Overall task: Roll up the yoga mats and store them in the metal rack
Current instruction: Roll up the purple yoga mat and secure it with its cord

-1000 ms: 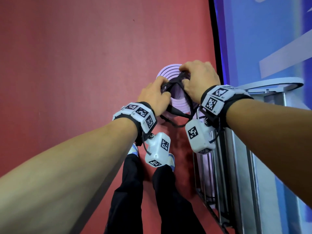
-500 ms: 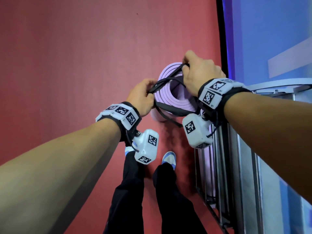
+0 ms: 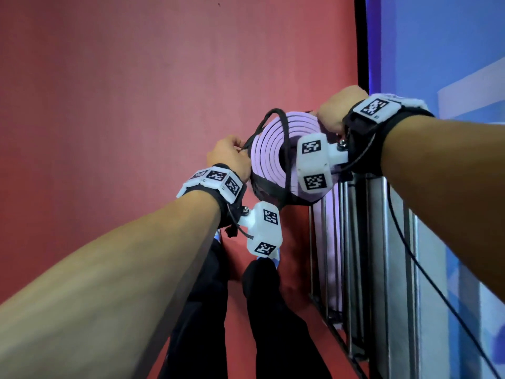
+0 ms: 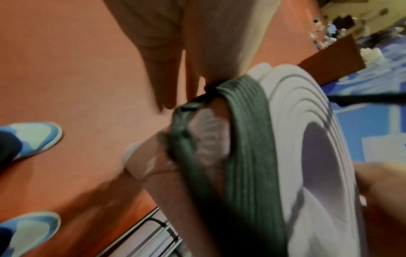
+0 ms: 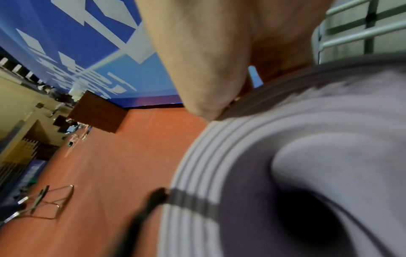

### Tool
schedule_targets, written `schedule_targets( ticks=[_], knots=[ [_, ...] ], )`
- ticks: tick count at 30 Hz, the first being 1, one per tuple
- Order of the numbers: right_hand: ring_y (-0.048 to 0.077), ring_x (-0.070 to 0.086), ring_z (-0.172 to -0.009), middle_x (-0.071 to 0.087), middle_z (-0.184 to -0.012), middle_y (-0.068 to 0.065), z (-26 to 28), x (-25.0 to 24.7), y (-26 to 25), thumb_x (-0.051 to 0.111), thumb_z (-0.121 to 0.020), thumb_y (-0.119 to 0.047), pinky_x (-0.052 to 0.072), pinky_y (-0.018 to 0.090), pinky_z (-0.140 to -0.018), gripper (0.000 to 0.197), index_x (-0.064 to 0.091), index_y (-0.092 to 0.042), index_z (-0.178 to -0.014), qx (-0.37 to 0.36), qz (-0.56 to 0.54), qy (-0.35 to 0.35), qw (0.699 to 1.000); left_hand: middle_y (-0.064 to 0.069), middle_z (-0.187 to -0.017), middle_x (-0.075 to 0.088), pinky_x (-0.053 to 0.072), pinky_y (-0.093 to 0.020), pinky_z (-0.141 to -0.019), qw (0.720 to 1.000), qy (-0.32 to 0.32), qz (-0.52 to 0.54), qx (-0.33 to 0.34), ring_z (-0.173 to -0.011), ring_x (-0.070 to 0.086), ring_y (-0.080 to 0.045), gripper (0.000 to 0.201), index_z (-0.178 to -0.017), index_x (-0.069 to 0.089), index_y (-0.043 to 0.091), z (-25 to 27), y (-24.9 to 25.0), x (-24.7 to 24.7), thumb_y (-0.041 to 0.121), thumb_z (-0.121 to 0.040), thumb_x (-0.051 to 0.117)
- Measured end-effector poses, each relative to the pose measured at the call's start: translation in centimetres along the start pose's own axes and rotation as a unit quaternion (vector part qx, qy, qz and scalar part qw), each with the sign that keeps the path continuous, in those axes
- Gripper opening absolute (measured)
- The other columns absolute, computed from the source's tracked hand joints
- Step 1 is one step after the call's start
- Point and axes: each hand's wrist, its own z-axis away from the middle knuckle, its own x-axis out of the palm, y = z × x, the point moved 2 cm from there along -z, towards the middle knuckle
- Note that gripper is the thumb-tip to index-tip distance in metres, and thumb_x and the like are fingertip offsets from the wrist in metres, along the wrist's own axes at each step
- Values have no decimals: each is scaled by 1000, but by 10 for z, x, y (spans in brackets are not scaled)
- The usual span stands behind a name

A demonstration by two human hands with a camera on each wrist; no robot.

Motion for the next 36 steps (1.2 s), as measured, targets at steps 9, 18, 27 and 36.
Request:
schedule_targets(
  ticks=[9,18,27,36],
  knots=[
    [27,69,-82,71,-90,10,21,49,61,50,-90,-51,58,37,-82,38,68,-17,-86,100,-547,-41,830,-17,-80,65,57,-61,-76,982,-60,170,-54,-77,68,-42,18,-78,52,15,2,-7,28,33,-80,54],
    [20,65,-73,70,-89,1,51,44,47,65,-86,-50,56,31,-61,30,64,-22,-95,-9,-485,28,874,-8,-57,47,48,-42,-66,963,-35,266,-26,-48,47,-20,23,-78,44,9,17,29,32,12,-100,43],
    [5,66,-70,63,-101,2,70,67,48,73,-78,10,55,20,-57,79,33,-14,-141,-79,-529,-107,838,-19,-101,62,56,-50,-81,997,51,52,39,-87,65,-42,24,-99,40,12,8,-2,21,31,-86,42],
    [19,71,-65,62,-101,5,82,61,51,63,-80,21,62,32,-61,84,33,-29,-141,-48,-534,-157,829,-13,-96,58,58,-52,-76,996,82,25,18,-86,65,-38,14,-91,42,14,-4,-9,23,13,-77,39]
  ],
)
